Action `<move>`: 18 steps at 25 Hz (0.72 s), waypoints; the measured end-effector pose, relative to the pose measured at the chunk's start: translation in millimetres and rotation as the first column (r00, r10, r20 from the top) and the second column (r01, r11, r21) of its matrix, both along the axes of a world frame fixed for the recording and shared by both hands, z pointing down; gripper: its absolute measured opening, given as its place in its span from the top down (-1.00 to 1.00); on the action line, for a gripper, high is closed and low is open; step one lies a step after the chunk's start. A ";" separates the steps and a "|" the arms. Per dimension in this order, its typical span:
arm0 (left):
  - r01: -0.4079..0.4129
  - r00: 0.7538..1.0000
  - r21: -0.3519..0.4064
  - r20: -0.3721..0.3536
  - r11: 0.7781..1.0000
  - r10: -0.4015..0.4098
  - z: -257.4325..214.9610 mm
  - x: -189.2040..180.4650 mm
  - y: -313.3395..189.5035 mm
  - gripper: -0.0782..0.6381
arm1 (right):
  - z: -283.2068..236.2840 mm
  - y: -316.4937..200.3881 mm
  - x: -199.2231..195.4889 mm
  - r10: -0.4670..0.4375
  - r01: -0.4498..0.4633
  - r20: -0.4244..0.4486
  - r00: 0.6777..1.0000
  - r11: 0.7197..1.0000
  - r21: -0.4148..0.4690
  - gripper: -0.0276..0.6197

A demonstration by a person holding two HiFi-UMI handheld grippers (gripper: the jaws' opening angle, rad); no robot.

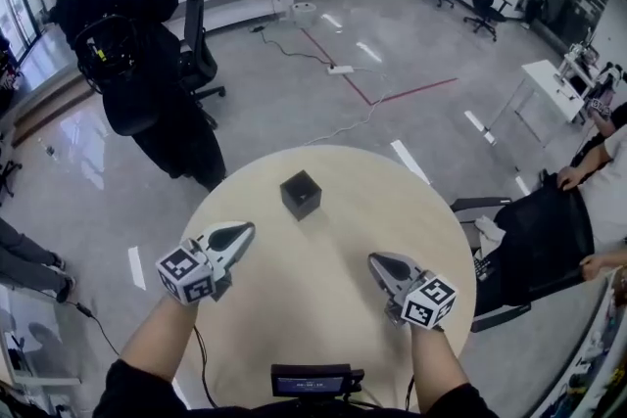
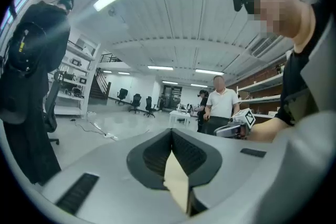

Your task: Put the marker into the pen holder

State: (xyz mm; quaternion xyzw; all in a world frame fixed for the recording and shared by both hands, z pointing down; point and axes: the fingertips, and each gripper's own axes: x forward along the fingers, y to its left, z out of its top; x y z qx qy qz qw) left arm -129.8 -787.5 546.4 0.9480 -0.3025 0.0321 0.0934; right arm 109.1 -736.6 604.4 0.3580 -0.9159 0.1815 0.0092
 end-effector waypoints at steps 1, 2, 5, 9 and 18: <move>0.006 1.000 0.013 -0.025 1.000 -0.006 -2.4 -7.6 18.0 0.80 | -7.5 4.1 -1.5 0.003 -0.003 -0.001 1.000 1.000 0.004 0.91; 0.022 0.999 0.016 -0.048 1.000 -0.021 -5.3 -15.2 34.0 0.80 | -15.6 9.1 -3.5 0.005 -0.005 -0.001 1.000 1.000 0.009 0.91; 0.052 0.991 -0.022 -0.122 0.998 -0.054 -11.8 -38.9 77.0 0.80 | -44.5 30.9 -13.9 0.003 -0.003 -0.013 1.000 0.999 0.032 0.91; 0.029 0.982 -0.050 -0.183 0.998 -0.037 -24.3 -69.1 130.2 0.80 | -83.1 67.3 -24.7 0.026 -0.025 -0.022 0.999 0.998 0.064 0.91; 0.127 0.962 0.014 -0.244 0.992 -0.120 -99.0 -80.1 234.2 0.80 | -151.1 151.0 14.1 0.020 -0.024 0.027 0.999 0.991 0.129 0.91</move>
